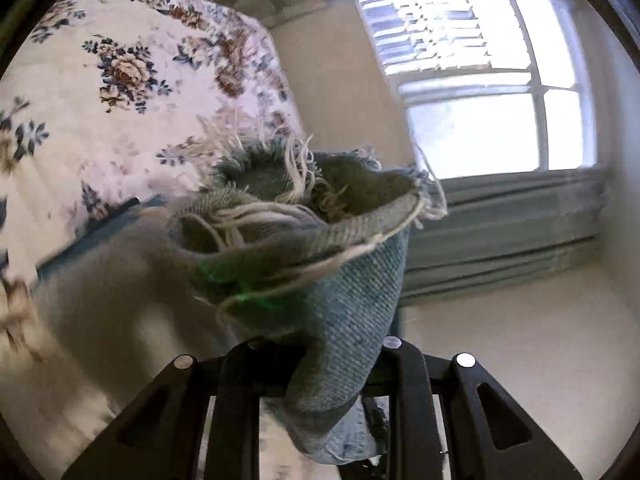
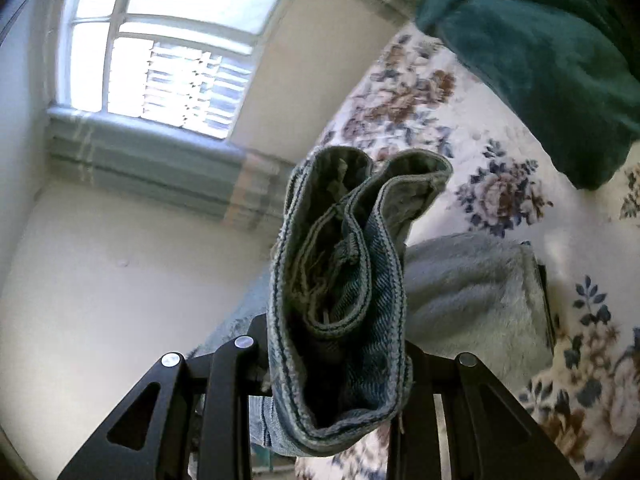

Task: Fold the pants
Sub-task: 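Carry the shorts with both grippers and lay them on the grey clothes stack, then open both grippers and withdraw them from the stacked shorts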

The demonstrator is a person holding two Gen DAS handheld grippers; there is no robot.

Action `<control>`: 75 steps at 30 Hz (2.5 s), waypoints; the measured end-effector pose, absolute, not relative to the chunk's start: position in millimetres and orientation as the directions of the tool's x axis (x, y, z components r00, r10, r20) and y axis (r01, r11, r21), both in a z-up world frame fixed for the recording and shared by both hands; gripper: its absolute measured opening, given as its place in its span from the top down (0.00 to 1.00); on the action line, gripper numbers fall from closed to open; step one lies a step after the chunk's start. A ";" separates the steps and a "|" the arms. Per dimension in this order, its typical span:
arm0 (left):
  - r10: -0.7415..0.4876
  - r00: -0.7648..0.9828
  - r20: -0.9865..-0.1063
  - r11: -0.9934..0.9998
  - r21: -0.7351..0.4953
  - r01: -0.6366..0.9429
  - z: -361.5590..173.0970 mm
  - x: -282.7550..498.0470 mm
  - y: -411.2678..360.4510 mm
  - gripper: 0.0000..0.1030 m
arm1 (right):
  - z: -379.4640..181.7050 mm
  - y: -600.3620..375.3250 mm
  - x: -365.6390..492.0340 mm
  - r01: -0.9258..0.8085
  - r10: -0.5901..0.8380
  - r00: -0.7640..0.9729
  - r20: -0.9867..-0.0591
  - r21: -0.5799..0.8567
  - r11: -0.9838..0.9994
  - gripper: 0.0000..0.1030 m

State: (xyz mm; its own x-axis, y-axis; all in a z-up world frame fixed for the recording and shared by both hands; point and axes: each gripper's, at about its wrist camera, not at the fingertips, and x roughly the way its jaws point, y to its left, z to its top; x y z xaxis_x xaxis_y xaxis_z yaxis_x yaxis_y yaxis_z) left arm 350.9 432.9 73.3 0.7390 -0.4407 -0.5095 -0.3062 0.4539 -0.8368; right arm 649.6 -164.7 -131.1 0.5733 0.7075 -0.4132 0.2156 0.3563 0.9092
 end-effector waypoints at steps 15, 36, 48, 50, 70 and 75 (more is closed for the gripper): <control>-0.479 0.520 -0.707 0.523 -0.706 -0.478 -104.0 381.3 413.1 0.77 | -254.6 -129.1 656.6 0.361 0.664 0.431 -0.612 0.791 0.495 0.65; 0.154 0.426 -0.891 0.988 0.136 -0.073 43.0 337.4 312.6 0.00 | -73.1 -82.4 534.8 0.161 0.007 0.399 -0.917 0.078 0.984 0.00; 0.149 0.557 -0.817 0.987 0.160 -0.030 166.8 211.6 276.5 0.00 | 82.8 -101.8 371.7 0.194 -0.010 0.559 -0.829 0.120 0.974 0.00; 0.149 0.581 -0.800 0.987 0.160 -0.032 187.1 184.6 273.4 0.00 | 106.4 -102.4 338.0 0.183 -0.013 0.584 -0.811 0.115 0.976 0.00; 0.096 0.732 -0.675 0.987 0.157 0.016 322.9 -23.7 279.1 0.00 | 303.3 -76.9 62.4 0.137 -0.030 0.733 -0.680 0.105 0.985 0.00; 0.089 0.733 -0.675 0.988 0.153 0.021 333.3 -39.0 291.4 0.00 | 323.2 -64.2 41.9 0.136 -0.021 0.735 -0.678 0.117 0.984 0.00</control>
State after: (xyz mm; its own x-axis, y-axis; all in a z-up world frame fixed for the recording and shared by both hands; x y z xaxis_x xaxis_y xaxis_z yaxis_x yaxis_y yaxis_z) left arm -39.0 291.4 333.3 0.7327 0.0889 -0.6747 0.0209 0.9880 0.1529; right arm 41.9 -64.2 323.2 0.7346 -0.0211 -0.6781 0.1364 0.9837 0.1171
